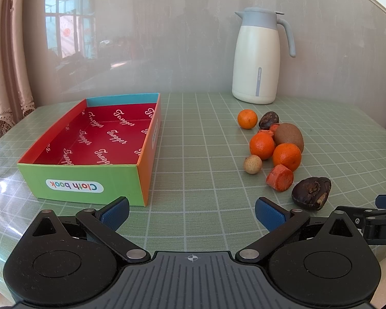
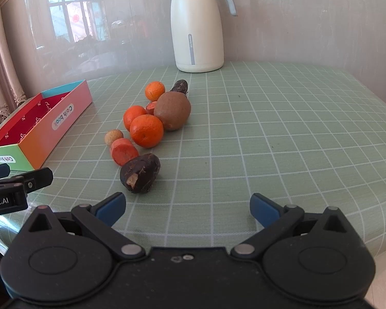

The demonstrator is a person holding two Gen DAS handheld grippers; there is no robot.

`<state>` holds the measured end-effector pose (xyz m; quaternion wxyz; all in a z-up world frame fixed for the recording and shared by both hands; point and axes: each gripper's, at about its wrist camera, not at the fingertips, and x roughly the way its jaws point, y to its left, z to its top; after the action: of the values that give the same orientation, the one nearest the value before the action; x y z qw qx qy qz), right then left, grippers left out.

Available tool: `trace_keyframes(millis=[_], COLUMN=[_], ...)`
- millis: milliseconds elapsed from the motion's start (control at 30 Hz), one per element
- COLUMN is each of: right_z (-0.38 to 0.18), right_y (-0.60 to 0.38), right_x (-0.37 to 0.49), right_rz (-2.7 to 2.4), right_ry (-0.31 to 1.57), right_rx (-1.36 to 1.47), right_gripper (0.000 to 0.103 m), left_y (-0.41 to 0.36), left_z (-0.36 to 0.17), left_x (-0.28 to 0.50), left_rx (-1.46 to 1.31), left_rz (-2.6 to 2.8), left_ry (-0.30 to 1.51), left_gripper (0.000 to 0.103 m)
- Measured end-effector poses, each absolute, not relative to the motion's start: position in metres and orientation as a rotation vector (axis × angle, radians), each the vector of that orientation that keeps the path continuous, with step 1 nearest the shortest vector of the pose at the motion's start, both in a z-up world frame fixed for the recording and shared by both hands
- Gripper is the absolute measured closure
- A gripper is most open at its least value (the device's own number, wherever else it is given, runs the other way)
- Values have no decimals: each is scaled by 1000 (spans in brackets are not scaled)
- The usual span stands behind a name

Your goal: Organize fruits

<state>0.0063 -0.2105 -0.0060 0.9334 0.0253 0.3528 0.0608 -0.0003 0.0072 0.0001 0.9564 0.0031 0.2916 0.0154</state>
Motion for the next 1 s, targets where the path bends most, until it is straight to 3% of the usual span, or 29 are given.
trace_keyframes(millis=[1000], right_z=[-3], right_y=[-221], right_x=[6], right_rz=[106], right_ry=[713], right_rx=[93], right_gripper=[0], left_y=[3], left_z=[2], left_x=[-3], left_rx=[19], left_rz=[14], left_ry=[569], left_gripper=[0])
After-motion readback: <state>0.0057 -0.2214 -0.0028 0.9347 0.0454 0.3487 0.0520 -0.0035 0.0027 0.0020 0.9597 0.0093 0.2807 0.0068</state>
